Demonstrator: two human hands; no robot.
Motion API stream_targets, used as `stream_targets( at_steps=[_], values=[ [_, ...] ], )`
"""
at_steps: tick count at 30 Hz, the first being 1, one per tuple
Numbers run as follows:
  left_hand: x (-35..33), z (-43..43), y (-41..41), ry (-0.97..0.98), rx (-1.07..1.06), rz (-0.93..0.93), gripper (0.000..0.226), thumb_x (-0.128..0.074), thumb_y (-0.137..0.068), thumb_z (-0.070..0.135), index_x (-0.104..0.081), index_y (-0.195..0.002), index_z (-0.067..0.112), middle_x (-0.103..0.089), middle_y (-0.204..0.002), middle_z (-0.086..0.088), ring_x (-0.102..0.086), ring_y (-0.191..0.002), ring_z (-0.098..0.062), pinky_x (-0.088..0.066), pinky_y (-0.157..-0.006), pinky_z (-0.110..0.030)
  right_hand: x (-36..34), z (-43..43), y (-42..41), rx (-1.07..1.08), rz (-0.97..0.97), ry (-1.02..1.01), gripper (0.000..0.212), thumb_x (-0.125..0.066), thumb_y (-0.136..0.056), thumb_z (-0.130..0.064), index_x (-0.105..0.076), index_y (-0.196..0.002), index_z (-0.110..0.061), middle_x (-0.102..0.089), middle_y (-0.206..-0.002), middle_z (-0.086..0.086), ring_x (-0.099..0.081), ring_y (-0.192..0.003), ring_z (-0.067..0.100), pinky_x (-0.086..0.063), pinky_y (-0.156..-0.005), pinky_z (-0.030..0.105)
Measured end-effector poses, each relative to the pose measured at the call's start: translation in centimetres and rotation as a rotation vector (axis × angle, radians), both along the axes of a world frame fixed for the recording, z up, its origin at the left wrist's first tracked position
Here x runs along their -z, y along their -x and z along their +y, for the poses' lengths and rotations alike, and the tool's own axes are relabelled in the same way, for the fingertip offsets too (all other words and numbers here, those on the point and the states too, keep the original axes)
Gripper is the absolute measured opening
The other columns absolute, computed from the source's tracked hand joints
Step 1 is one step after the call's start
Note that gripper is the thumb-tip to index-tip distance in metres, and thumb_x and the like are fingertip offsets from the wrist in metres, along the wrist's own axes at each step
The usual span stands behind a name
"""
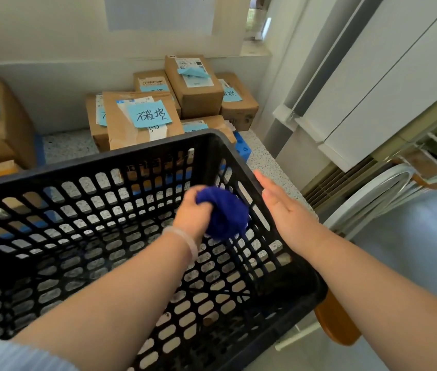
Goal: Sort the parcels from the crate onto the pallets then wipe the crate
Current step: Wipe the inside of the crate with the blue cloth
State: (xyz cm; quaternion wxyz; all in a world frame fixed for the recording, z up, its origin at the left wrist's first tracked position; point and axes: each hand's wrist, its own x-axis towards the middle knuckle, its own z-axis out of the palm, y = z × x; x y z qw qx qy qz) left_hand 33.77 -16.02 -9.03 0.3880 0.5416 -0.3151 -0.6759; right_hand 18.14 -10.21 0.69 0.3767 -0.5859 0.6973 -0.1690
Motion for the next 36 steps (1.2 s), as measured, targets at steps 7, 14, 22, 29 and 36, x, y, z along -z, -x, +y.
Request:
stream_targets(
  at_steps=[7,14,22,29,36],
  values=[
    [-3.7,-2.0,1.3,0.263,-0.113,-0.048,0.030,-0.049,-0.095,0.004,-0.052,-0.095,0.033,-0.058,-0.097,0.003,-0.060,-0.094,-0.017,-0.049,-0.087,-0.040,0.2,-0.3,0.0,0.001,-0.025,-0.020,0.048,-0.018,-0.103,-0.051,-0.012,-0.151,-0.053,-0.016,-0.162,-0.014,-0.015,-0.148,0.013,-0.009,-0.114,0.031],
    [-5.3,5.3,2.1,0.482,0.329,-0.149,0.027,-0.051,-0.088,-0.006,-0.065,-0.090,0.016,-0.062,-0.089,0.005,-0.060,-0.082,-0.004,-0.047,-0.076,-0.018,-0.3,-0.7,-0.3,0.056,-0.142,-0.099,0.042,-0.016,-0.102,-0.057,-0.019,-0.144,-0.057,-0.026,-0.157,-0.011,-0.022,-0.146,0.014,-0.014,-0.106,0.024],
    [-3.0,9.5,2.0,0.613,0.706,-0.238,0.027,-0.073,-0.080,0.012,-0.068,-0.104,0.023,-0.050,-0.110,0.003,-0.047,-0.109,-0.009,-0.028,-0.095,-0.004,-1.3,0.1,-0.9,0.029,-0.045,-0.055,0.047,-0.013,-0.105,-0.050,-0.021,-0.151,-0.049,-0.034,-0.155,-0.004,-0.032,-0.142,0.017,-0.017,-0.111,0.024],
    [-4.1,4.2,0.3,0.282,0.386,-0.106,0.020,-0.063,-0.092,0.016,-0.057,-0.101,0.033,-0.062,-0.104,0.007,-0.060,-0.098,-0.006,-0.048,-0.100,-0.037,-0.2,-0.5,-0.6,0.023,0.006,-0.066,0.045,-0.011,-0.102,-0.058,-0.014,-0.147,-0.056,-0.018,-0.162,-0.009,-0.018,-0.147,0.017,-0.009,-0.116,0.035],
    [-2.5,-4.3,-0.2,0.039,-0.264,-0.053,0.037,-0.060,-0.094,0.031,-0.048,-0.129,0.029,-0.051,-0.126,0.000,-0.049,-0.118,-0.023,-0.040,-0.102,-0.043,0.3,-0.5,0.0,-0.045,0.088,-0.046,0.043,-0.015,-0.105,-0.052,-0.005,-0.146,-0.059,-0.020,-0.162,-0.008,-0.022,-0.147,0.018,-0.010,-0.118,0.037]
  ],
)
